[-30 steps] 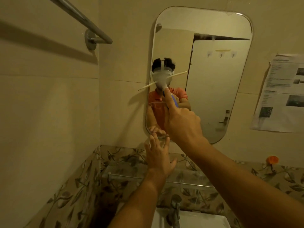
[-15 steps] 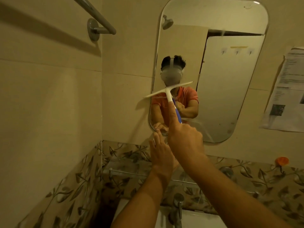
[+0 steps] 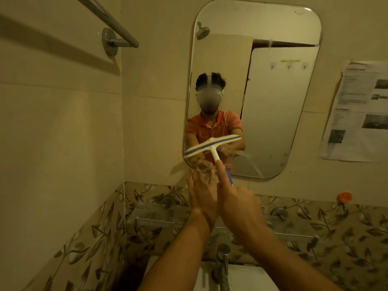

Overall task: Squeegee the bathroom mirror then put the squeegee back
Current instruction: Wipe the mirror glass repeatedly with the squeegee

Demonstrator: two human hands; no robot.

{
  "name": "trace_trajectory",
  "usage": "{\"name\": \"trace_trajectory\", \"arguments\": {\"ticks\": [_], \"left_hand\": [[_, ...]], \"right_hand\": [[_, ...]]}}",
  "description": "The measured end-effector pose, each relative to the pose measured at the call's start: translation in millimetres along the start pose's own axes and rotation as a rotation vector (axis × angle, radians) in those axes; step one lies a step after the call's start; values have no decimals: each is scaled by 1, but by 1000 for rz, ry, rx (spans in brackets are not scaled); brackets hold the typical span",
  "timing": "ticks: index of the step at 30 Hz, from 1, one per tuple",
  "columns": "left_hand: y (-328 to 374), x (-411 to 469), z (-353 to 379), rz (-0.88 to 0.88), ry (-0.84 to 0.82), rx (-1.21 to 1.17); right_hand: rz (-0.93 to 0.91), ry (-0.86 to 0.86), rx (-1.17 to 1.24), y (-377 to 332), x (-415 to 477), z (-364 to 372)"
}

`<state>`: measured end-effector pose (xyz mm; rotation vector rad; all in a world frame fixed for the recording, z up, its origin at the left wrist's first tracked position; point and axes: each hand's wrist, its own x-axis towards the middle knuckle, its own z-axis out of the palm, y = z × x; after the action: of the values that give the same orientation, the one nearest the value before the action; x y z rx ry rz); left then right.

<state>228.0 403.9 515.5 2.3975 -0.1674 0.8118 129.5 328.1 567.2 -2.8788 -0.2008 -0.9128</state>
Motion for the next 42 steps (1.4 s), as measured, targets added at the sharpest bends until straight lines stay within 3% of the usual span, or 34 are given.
{"name": "trace_trajectory", "arguments": {"ticks": [3,6,10,16,20,21,24,30,34,37,42], "left_hand": [[7,-6,-10,-3,133,-108],[8,-3,-11,18,-66,207],[4,0,-7,7,-144,331],[13,1,-22,-26,-219,316],[12,-5,-25,-13,-73,67],[10,-5,-24,-39,-115,31],[5,0,-16,9,-199,212],[-2,5,0,41,-176,415],[1,2,-4,45,-207,335],[2,1,-6,65,-104,304],[3,8,-12,28,-248,415]], "right_hand": [[-49,108,66,-7,23,-33],[-90,178,105,-21,56,-64],[-36,144,110,-35,83,-84],[11,156,14,-26,75,-42],[68,126,24,-12,46,-8],[92,122,40,-10,37,-1],[133,123,16,-2,14,25],[102,3,57,11,-20,54],[98,-1,114,8,-9,28],[72,252,177,5,20,-14],[-12,321,182,-10,99,-97]]}}
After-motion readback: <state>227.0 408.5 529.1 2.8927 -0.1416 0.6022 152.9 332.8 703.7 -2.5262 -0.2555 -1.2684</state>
